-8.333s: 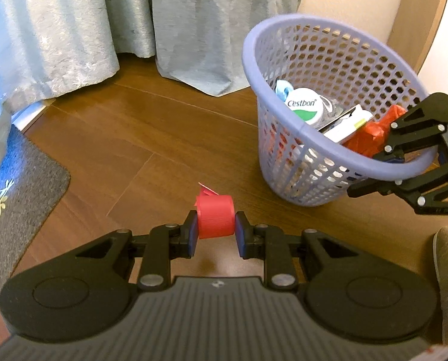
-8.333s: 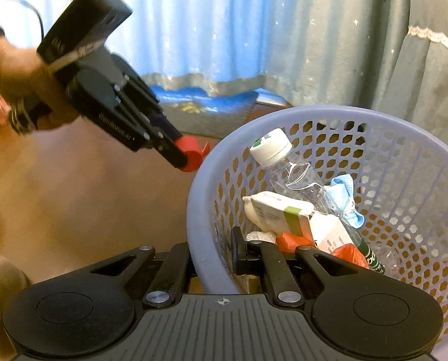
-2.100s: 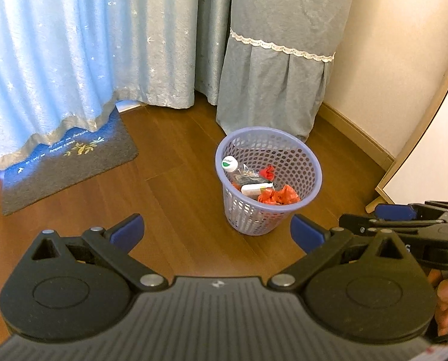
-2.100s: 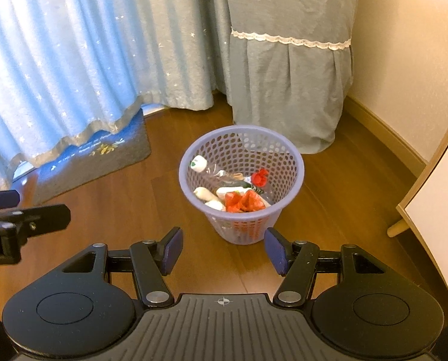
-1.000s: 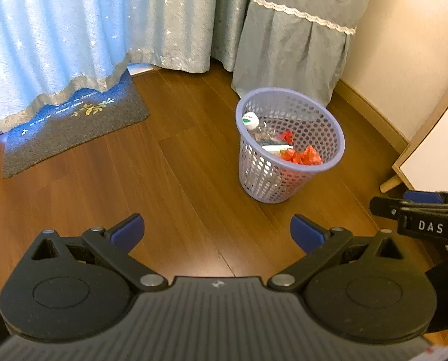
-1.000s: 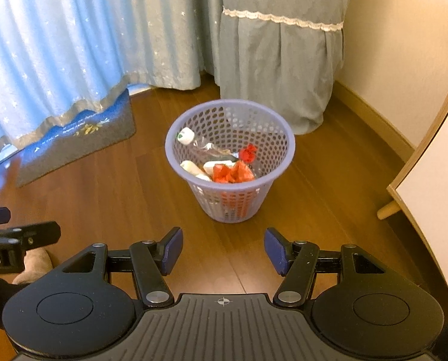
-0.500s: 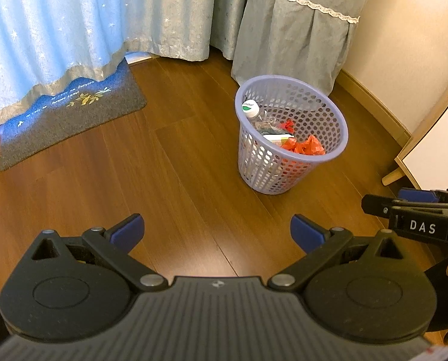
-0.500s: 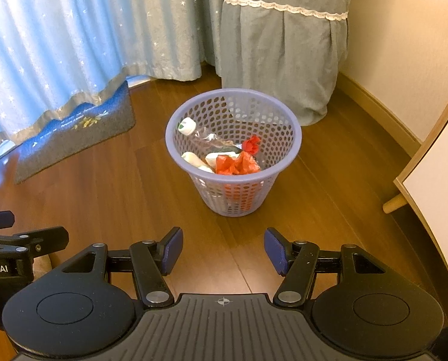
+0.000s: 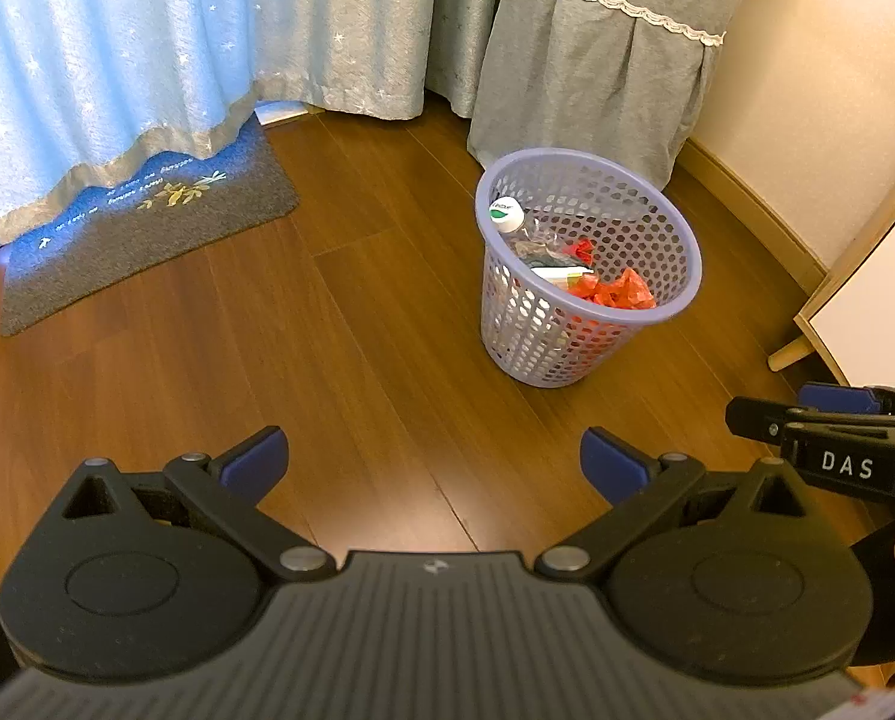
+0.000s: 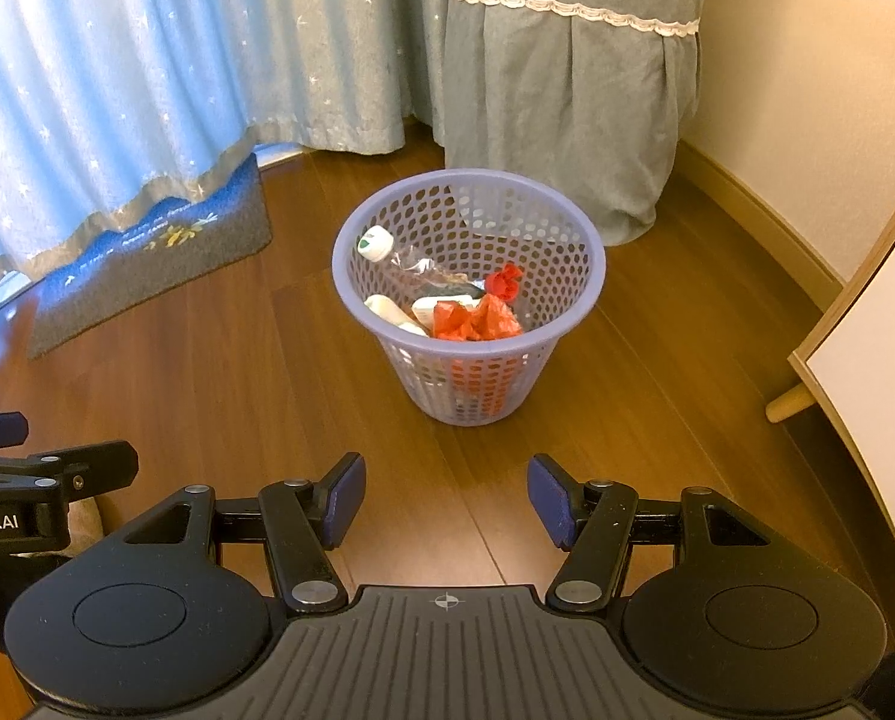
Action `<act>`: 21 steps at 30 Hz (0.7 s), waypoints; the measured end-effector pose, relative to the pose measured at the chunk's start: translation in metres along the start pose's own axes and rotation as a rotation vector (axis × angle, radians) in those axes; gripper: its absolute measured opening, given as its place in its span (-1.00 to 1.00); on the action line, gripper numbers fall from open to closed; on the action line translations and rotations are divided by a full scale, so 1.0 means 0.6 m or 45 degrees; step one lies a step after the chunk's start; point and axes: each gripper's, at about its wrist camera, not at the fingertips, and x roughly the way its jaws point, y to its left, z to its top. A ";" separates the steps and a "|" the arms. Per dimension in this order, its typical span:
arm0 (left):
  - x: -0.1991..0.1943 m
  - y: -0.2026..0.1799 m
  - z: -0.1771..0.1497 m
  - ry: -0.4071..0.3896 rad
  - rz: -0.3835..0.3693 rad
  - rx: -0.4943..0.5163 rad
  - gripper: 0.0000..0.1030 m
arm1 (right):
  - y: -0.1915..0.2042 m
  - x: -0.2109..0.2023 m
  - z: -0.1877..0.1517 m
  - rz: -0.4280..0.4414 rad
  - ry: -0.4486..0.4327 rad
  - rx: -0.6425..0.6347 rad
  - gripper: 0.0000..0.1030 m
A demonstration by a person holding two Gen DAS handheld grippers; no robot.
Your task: Collect trash
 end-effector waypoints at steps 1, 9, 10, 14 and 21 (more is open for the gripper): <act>0.000 0.000 0.000 0.001 0.000 0.002 0.98 | 0.000 0.000 0.000 0.000 0.000 0.001 0.12; -0.001 -0.001 0.001 -0.006 0.002 0.002 0.98 | 0.000 0.002 0.000 -0.004 0.004 -0.002 0.12; 0.000 -0.003 0.000 -0.006 0.002 0.002 0.98 | 0.000 0.002 0.000 -0.004 0.004 -0.002 0.12; 0.001 -0.005 0.000 -0.007 0.000 0.006 0.98 | 0.000 0.003 0.000 -0.007 0.004 -0.002 0.12; 0.001 -0.005 0.001 -0.010 -0.006 0.014 0.98 | -0.002 0.003 -0.002 -0.015 0.002 0.003 0.12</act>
